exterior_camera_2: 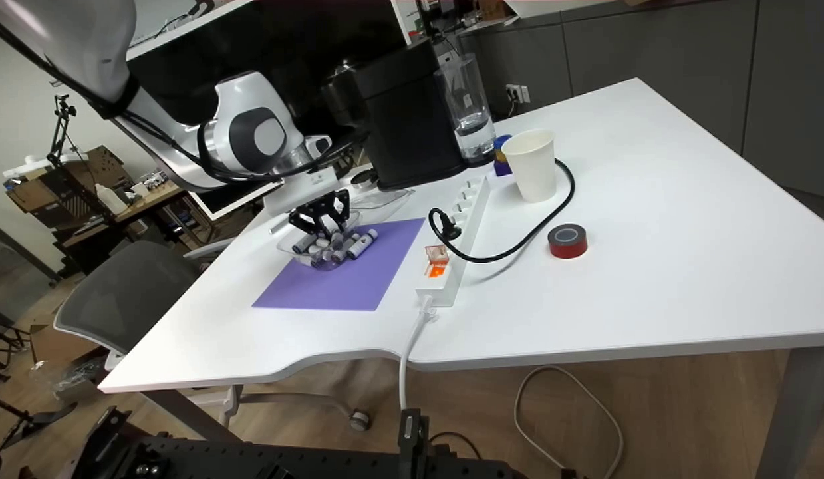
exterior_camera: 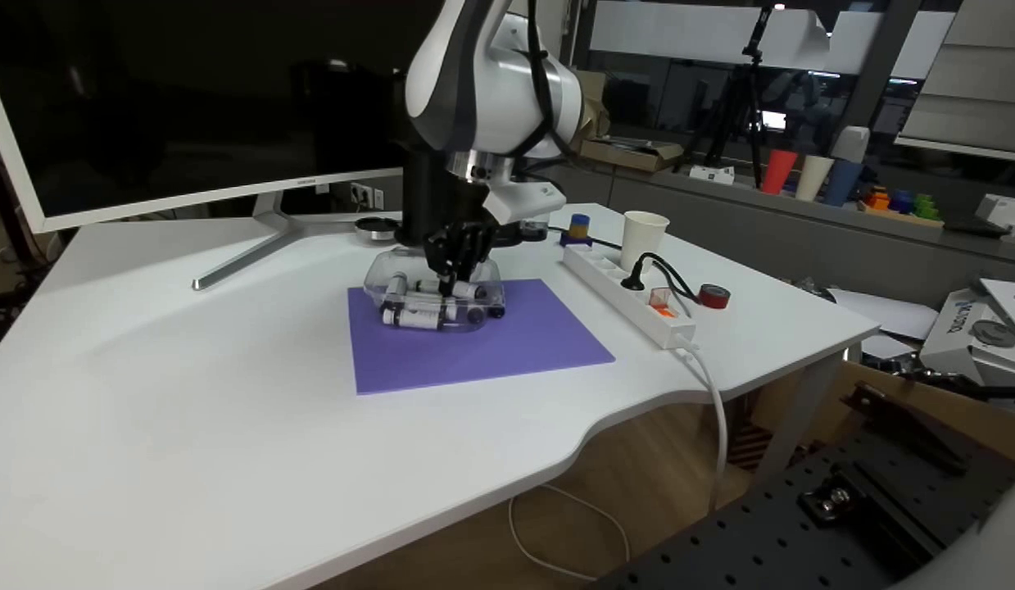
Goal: Take the right bottle from the table and put it in the clear bowl
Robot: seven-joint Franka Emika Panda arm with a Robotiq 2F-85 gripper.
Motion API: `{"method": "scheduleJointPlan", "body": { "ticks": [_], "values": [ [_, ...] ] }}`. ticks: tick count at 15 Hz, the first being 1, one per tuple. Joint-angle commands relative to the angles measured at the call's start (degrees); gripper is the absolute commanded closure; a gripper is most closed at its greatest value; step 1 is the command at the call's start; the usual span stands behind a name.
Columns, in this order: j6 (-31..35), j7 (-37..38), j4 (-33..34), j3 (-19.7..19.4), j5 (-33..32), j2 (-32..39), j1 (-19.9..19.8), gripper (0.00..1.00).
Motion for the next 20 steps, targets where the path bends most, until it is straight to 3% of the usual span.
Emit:
{"method": "scheduleJointPlan", "body": {
  "ticks": [1,6,12,13,15,17,18,20],
  "values": [
    [1.4,1.8,1.4,-0.4,-0.2,1.6,-0.2,0.34],
    [1.9,1.5,1.7,-0.3,-0.4,2.1,-0.7,0.02],
    [2.7,1.8,1.7,0.6,-0.5,2.9,-1.0,0.00],
    [-0.2,1.2,-4.7,4.7,1.5,-7.5,-3.8,0.00],
    [-3.5,1.1,-4.9,7.0,3.9,-9.9,-6.0,0.00],
    [-14.4,3.3,-6.7,5.6,7.0,-16.4,-4.9,0.00],
    [-8.2,0.1,-2.1,4.2,6.1,-9.0,-2.9,0.00],
    [-14.0,0.2,-4.1,3.1,8.2,-14.5,-2.2,0.00]
  ]
}}
